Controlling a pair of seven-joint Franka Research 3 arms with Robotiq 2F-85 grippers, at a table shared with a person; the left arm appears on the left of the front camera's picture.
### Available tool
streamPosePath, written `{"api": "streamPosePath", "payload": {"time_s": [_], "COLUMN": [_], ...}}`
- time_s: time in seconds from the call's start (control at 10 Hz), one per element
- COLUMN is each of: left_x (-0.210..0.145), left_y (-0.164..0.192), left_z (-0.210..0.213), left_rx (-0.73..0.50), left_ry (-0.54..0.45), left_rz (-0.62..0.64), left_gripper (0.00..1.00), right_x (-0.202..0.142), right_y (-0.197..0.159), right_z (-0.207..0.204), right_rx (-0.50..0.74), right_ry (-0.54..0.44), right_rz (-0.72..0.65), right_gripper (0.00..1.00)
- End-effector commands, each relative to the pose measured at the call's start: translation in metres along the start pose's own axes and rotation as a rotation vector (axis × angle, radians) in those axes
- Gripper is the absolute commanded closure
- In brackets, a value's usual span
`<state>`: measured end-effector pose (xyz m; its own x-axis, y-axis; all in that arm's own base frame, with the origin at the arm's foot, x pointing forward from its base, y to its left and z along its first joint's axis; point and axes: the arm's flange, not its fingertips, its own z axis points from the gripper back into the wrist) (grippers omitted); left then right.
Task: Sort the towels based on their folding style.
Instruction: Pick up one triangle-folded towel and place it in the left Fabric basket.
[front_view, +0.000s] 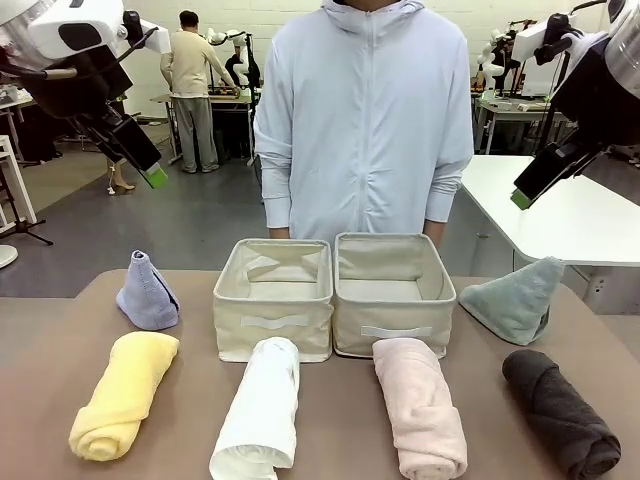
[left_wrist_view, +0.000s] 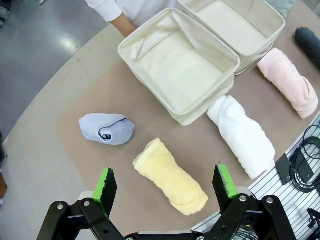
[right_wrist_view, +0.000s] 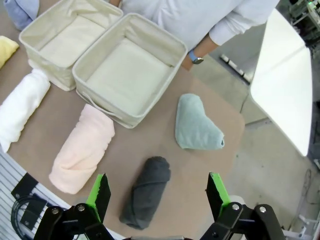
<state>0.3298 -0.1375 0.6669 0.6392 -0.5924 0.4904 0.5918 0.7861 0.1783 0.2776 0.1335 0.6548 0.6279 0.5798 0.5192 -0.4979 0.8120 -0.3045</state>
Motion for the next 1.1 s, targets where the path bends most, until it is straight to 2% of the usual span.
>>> {"api": "streamPosePath", "payload": {"time_s": [0.0,0.4,0.5,0.6,0.7,0.9,1.0], "left_x": [-0.004,-0.001,-0.011,-0.021,-0.034,-0.065,-0.083], "left_y": [-0.001,0.000,0.032,0.064,0.098,0.149,0.165], "left_z": [0.002,0.004,0.003,0.000,-0.004,-0.020,-0.027], "left_rx": [0.002,0.006,-0.280,-0.408,-0.535,-0.606,-0.583], "left_ry": [-0.024,-0.008,-0.136,-0.262,-0.353,-0.345,-0.336], "left_rz": [0.011,0.002,-0.130,-0.177,-0.168,-0.115,-0.085], "left_gripper": [0.00,0.00,0.00,0.00,0.00,0.00,0.00], "right_x": [-0.003,-0.001,-0.009,-0.021,-0.041,-0.088,-0.110], "right_y": [-0.001,-0.001,-0.034,-0.069,-0.104,-0.156,-0.178], "right_z": [-0.001,0.001,-0.013,-0.026,-0.036,-0.060,-0.076], "right_rx": [0.017,0.000,0.224,0.362,0.491,0.643,0.681], "right_ry": [-0.007,-0.003,-0.103,-0.142,-0.196,-0.274,-0.298], "right_rz": [-0.013,-0.003,0.053,0.037,0.096,0.088,0.014], "right_gripper": [0.00,0.00,0.00,0.00,0.00,0.00,0.00]}}
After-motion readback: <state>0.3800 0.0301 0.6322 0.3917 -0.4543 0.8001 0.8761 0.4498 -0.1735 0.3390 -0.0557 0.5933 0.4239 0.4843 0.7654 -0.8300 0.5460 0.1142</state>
